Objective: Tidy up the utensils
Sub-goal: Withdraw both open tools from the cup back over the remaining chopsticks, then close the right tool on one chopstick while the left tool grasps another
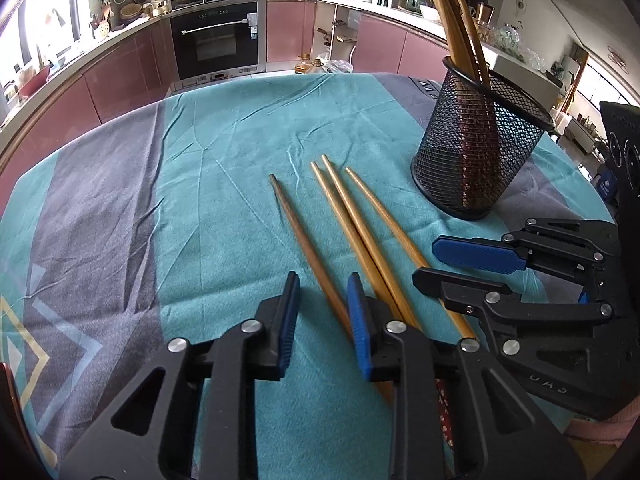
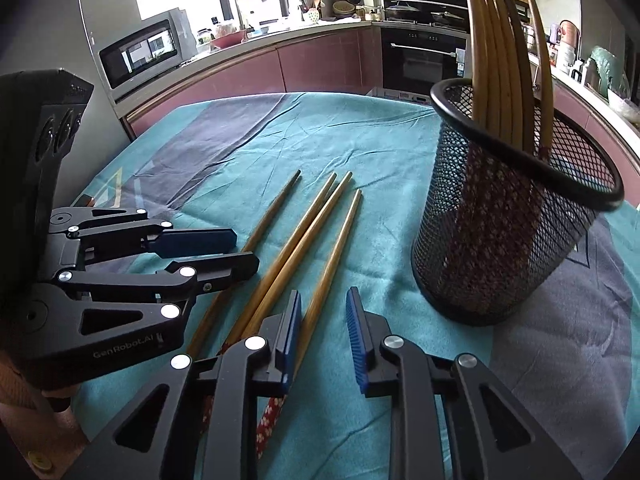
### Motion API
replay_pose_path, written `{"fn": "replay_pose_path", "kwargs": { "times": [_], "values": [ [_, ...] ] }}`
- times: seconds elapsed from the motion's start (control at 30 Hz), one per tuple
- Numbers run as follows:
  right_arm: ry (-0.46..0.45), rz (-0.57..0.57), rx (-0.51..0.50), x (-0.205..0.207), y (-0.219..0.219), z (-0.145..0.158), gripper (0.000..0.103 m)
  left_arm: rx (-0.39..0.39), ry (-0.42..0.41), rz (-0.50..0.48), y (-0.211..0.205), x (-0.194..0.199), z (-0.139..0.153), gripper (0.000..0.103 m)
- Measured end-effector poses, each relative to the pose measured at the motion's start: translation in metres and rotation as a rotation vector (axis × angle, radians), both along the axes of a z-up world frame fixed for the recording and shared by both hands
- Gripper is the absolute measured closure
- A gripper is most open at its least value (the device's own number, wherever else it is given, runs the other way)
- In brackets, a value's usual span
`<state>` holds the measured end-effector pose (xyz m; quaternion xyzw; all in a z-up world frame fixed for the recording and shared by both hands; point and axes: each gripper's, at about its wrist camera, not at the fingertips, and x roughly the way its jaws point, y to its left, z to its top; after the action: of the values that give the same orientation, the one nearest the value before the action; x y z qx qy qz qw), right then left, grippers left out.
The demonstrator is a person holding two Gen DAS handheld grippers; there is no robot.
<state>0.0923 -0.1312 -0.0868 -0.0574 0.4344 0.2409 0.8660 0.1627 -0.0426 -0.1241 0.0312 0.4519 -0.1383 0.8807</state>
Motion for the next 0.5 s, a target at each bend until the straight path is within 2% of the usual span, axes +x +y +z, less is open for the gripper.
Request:
{"fn": "replay_pose_path", "kwargs": {
  "times": [0.17,0.4,0.5],
  "values": [
    [0.001,-0.011,0.006,0.004,0.001,-0.001,0.088,-0.005,0.0,0.008,0.0,0.004,-0.001,0.088],
    [0.024,-0.042,0.055,0.008,-0.007,-0.001,0.097,-0.032,0.001,0.044,0.003,0.005,-0.001,0.093],
    [0.034,-0.058,0.08,0.007,-0.011,-0.002,0.098,-0.044,0.002,0.055,0.005,0.004,-0.003,0.095]
  ]
}}
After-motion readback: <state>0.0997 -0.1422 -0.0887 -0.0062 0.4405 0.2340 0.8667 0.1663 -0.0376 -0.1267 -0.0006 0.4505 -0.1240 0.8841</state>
